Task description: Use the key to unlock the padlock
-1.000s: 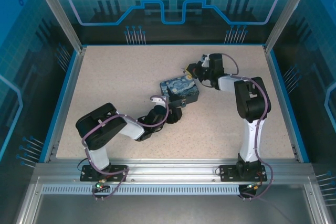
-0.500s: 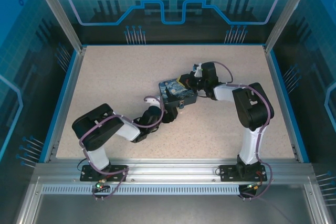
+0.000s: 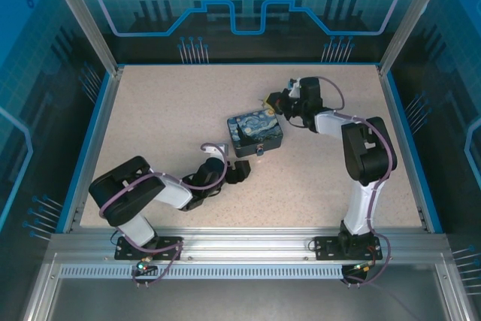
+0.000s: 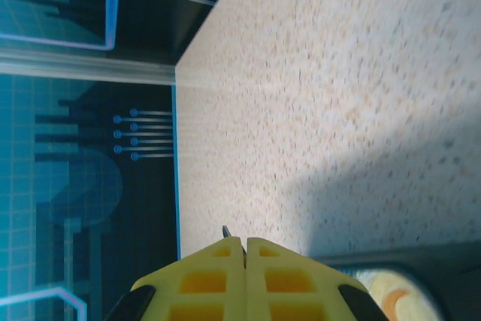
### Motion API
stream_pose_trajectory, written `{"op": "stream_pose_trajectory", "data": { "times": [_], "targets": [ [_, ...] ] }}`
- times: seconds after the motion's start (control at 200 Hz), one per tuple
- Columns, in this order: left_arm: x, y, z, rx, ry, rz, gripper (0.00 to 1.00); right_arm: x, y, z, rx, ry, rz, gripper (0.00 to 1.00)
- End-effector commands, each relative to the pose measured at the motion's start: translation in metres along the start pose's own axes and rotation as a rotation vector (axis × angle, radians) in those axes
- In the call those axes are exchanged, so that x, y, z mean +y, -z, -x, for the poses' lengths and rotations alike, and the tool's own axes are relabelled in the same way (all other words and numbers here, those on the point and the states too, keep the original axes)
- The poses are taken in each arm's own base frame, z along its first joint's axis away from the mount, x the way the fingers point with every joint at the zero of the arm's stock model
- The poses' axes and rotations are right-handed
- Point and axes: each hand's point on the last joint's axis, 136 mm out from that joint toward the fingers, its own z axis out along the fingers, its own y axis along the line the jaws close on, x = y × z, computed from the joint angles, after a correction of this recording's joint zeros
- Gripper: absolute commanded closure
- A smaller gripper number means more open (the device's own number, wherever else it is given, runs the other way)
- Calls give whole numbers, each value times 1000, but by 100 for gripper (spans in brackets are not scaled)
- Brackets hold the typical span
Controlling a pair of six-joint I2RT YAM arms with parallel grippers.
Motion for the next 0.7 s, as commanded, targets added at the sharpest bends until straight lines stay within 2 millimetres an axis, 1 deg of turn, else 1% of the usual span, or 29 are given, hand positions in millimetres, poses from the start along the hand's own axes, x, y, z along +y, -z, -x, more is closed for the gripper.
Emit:
{"op": "stream_pose_trajectory", "data": {
  "times": [0.0,0.19,0.265,0.335,0.435,0.695],
  "targets": [
    [-5,1,-11,45,-5,-17,16,-4,2,16,-28,10,-35,100],
    [-14,-5,-15,58,2,-39,16,-34,-10,21,-48,-33,-99,100],
    [-17,-7,-16,60,3,-44,16,-45,-14,20,-51,-55,-114,100],
    [-19,-8,-17,61,4,-49,16,-51,-18,15,-44,-73,-114,100],
    [-19,-10,-17,59,12,-50,16,-52,-21,5,-27,-79,-108,100],
    [-20,-13,-14,44,10,-45,15,-40,-22,-29,14,-63,-80,100]
  ]
}}
